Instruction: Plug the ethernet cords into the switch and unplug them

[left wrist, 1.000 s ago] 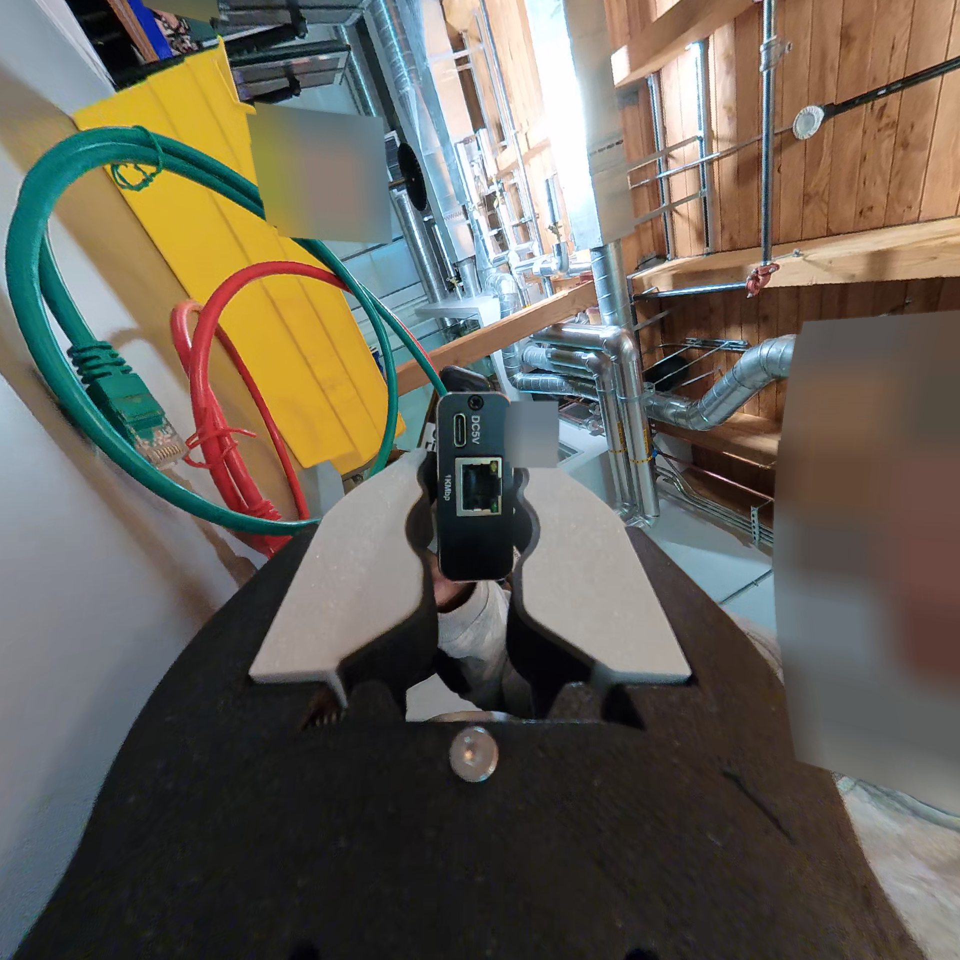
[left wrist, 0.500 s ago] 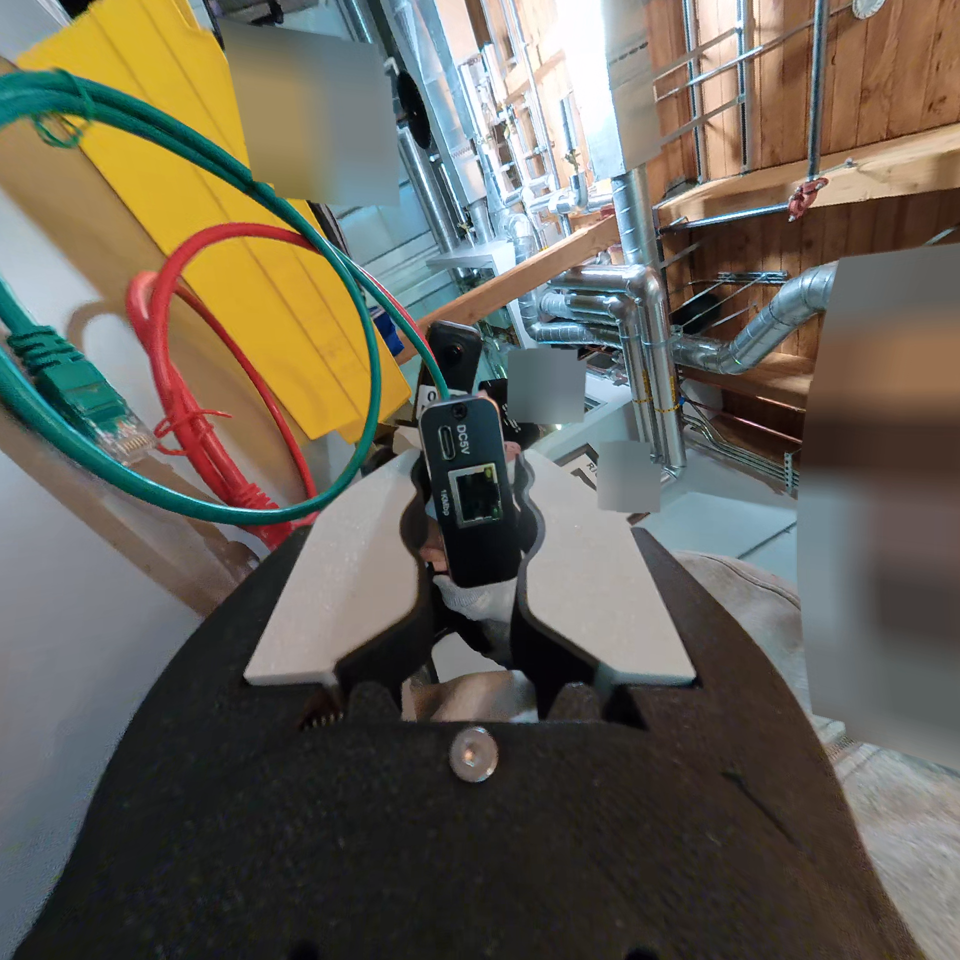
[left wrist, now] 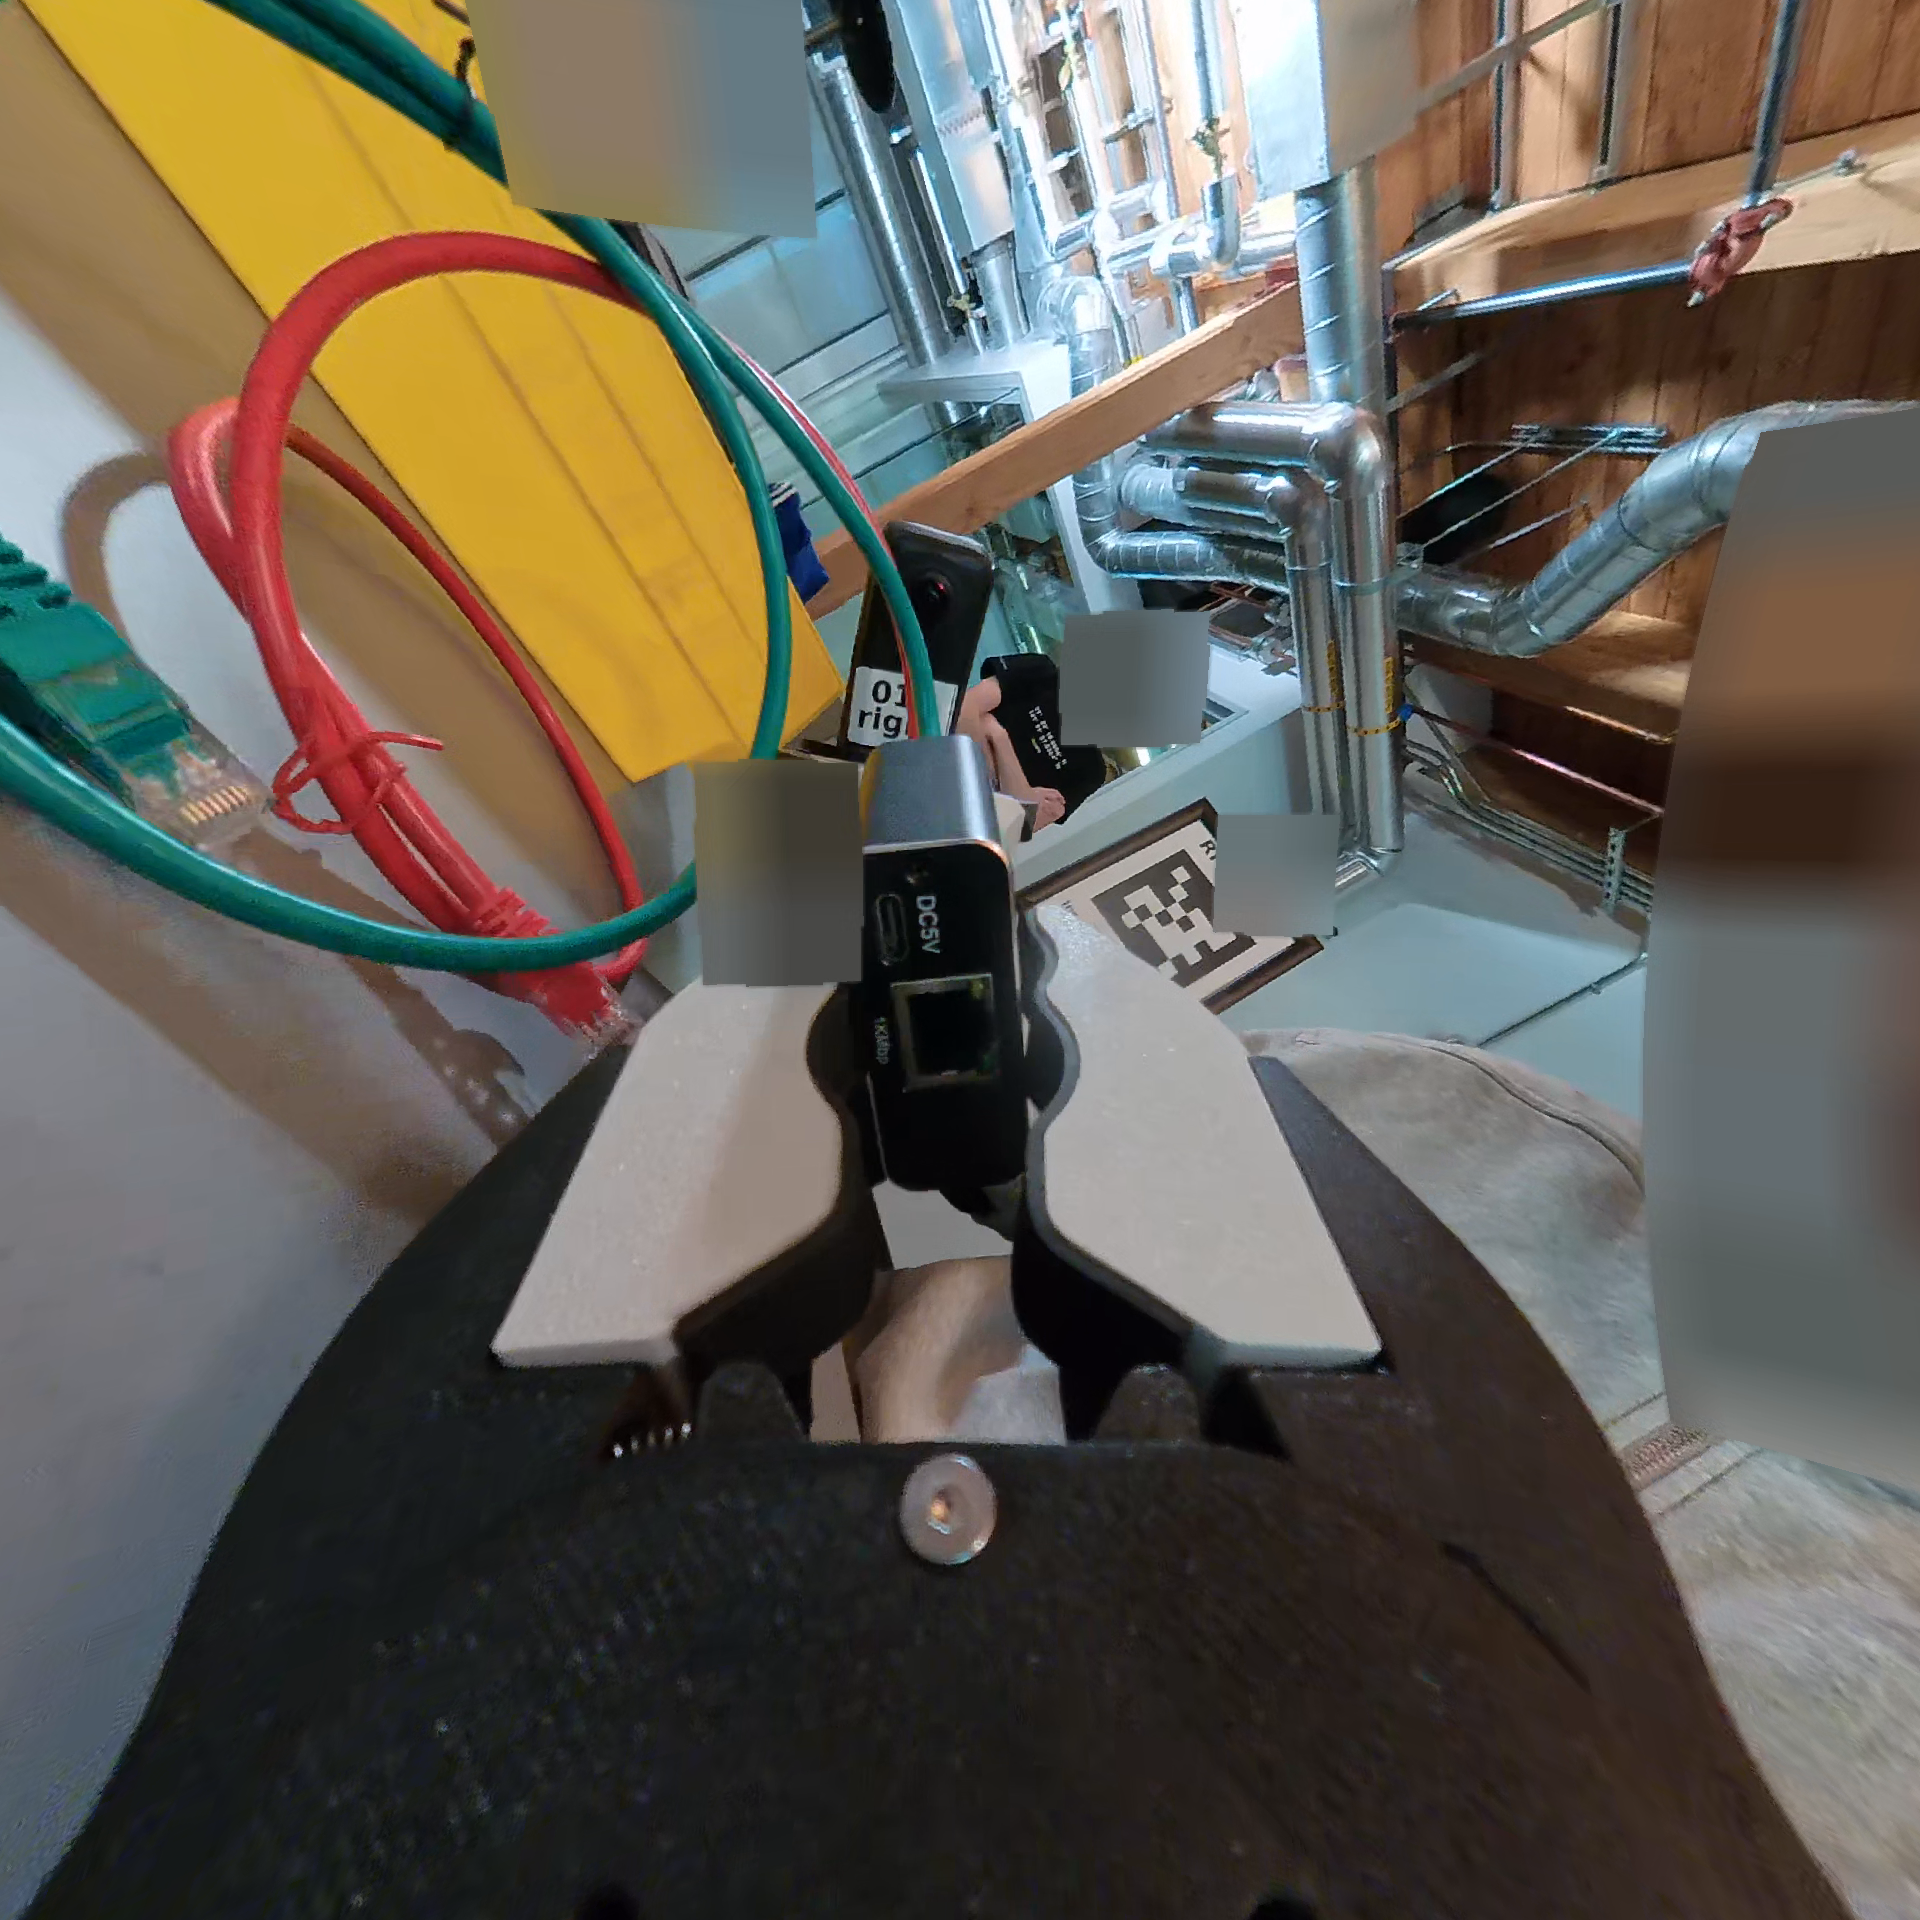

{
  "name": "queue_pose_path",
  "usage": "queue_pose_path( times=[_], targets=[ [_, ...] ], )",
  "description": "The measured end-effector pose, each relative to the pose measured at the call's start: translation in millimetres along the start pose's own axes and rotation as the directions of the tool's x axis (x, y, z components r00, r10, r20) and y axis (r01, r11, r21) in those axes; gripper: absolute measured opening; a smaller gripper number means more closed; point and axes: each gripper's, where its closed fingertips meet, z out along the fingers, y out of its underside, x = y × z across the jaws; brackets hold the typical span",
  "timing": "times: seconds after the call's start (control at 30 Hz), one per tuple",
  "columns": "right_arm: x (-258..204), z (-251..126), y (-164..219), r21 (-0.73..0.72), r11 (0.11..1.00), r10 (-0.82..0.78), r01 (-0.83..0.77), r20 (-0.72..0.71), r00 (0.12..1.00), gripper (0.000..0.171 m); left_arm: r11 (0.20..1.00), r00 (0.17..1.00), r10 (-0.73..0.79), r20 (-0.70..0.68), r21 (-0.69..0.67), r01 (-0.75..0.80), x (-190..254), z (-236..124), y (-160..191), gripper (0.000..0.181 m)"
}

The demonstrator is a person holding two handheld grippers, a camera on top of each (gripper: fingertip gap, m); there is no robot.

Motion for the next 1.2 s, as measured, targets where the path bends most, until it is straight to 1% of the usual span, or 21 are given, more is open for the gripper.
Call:
queue_pose_path(
  times=[0.4, 0.93, 1.0, 1.07, 1.1, 1.2],
  targets=[
    [-1.7, 1.2, 2.1, 0.000, 0.999, -0.037, 0.037, -0.022, 0.999, 0.006, 1.000, 1.000, 0.018, 0.014, -0.011, -0.018, -0.8, 0.4, 1.9, 0.026],
    [-0.7, 3.0, 1.4, 0.024, 0.999, -0.044, 0.045, -0.042, 0.998, 0.006, 0.999, 0.998, 0.048, 0.041, -0.011, -0.048, -2.8, 1.7, 2.0, 0.026],
    [-2.0, 3.7, 1.4, 0.026, 0.999, -0.037, 0.038, -0.029, 0.999, 0.006, 0.999, 0.998, 0.044, 0.034, -0.010, -0.044, -2.2, 1.5, 1.7, 0.026],
    [-3.0, 5.6, 0.3, 0.033, 0.999, -0.008, 0.008, -0.009, 1.000, 0.006, 1.000, 1.000, 0.015, -0.001, 0.013, -0.015, 0.7, -0.1, -2.2, 0.025],
    [-1.0, 5.9, -0.7, 0.034, 0.999, 0.002, -0.002, -0.012, 1.000, 0.006, 1.000, 1.000, -0.001, 0.001, 0.021, 0.001, -0.4, -0.7, -3.3, 0.024],
    [2.5, 5.1, -1.0, 0.009, 1.000, 0.012, -0.012, -0.010, 1.000, 0.006, 0.999, 0.999, 0.025, 0.035, 0.028, -0.026, -2.8, -0.8, -4.3, 0.025]
  ],
)
